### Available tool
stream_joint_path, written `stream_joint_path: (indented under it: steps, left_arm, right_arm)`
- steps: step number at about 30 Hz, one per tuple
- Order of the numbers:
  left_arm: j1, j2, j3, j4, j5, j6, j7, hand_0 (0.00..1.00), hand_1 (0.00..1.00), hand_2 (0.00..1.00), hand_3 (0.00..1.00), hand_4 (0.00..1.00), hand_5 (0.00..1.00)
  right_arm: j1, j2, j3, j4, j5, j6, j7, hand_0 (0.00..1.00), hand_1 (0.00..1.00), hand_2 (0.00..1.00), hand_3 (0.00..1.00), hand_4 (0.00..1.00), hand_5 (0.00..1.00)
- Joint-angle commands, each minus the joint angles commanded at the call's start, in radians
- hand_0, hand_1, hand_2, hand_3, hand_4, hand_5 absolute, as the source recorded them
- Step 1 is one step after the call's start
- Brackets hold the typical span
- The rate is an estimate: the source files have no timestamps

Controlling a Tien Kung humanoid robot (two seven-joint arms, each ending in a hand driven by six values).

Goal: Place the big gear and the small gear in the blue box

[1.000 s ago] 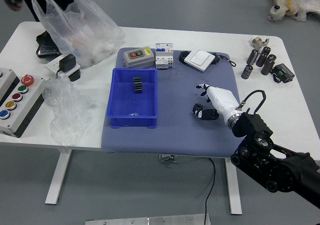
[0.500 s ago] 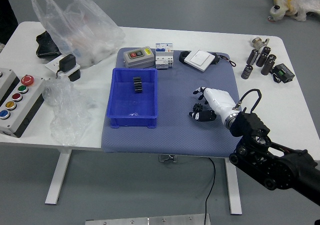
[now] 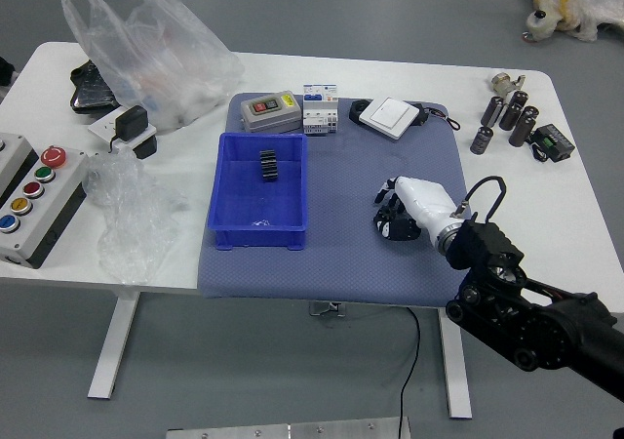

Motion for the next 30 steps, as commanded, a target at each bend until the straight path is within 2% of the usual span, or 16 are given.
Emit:
stream_joint_path:
  steps: [9,15,19,24,30]
  left_arm:
    - [0.001,0.000,-0.003,0.000,0.003,0.000,0.000,0.619,0.471,0.502,0.656,0.692,0.273]
    - [0.002,0.000,-0.004,0.000,0.005,0.000,0.001,0.619,0.472,0.502,0.658,0.693,0.276]
    - [0.002,-0.001,-0.003,0.000,0.006,-0.001,0.002,0.619,0.472,0.502,0.658,0.693,0.275]
    - [0.002,-0.001,0.000,0.000,0.010,-0.002,0.005,0.619,0.473,0.503,0.660,0.701,0.287]
    - [0.000,0.002,0.005,0.000,0.010,-0.003,0.008,0.619,0.473,0.503,0.660,0.705,0.294]
  right_arm:
    - [0.008,-0.016,0.017,0.034,-0.024,-0.010,0.001,0.369,0.516,0.460,0.583,0.625,0.004]
    - [0.052,-0.017,0.041,0.058,-0.044,-0.021,0.001,0.369,0.523,0.466,0.586,0.628,0.005]
    - [0.114,0.015,0.023,0.058,-0.058,-0.034,0.003,0.369,0.524,0.469,0.588,0.635,0.013]
    - [0.216,0.100,-0.071,0.038,-0.054,-0.057,0.026,0.366,0.526,0.471,0.590,0.635,0.017]
    - [0.311,0.177,-0.196,-0.007,-0.042,-0.035,0.048,0.381,0.532,0.496,0.592,0.636,0.014]
